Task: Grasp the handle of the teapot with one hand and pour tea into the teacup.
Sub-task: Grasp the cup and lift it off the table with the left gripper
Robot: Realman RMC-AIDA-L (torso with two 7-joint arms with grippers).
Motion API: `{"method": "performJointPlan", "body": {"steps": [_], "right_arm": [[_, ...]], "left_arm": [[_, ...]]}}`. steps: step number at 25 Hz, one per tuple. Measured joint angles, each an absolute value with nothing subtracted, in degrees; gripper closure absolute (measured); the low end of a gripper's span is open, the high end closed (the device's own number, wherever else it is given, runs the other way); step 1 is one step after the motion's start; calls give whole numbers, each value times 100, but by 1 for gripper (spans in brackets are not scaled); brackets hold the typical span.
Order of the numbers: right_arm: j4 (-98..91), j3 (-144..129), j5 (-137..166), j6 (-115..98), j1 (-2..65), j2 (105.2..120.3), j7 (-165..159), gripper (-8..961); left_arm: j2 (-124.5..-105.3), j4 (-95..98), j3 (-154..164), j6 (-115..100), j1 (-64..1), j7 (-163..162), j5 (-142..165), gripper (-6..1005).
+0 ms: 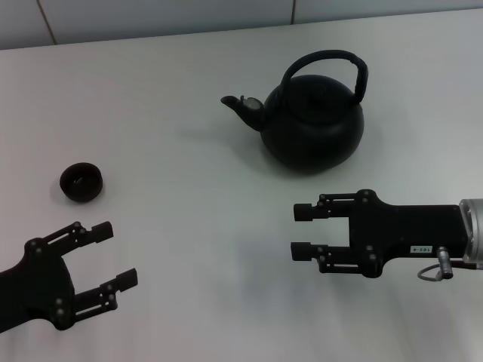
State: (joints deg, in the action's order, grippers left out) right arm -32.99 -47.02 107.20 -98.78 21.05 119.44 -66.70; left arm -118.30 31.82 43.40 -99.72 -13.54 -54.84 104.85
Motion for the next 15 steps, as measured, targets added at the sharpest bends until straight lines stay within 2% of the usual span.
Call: {"method": "performJointPlan", "body": {"steps": [15], "right_arm": [[-3241, -4694, 10696, -9875, 2228, 11962, -6661, 346]], "left_arm": [[-11859, 2518, 3981, -9014, -1472, -4831, 9894, 218]]}}
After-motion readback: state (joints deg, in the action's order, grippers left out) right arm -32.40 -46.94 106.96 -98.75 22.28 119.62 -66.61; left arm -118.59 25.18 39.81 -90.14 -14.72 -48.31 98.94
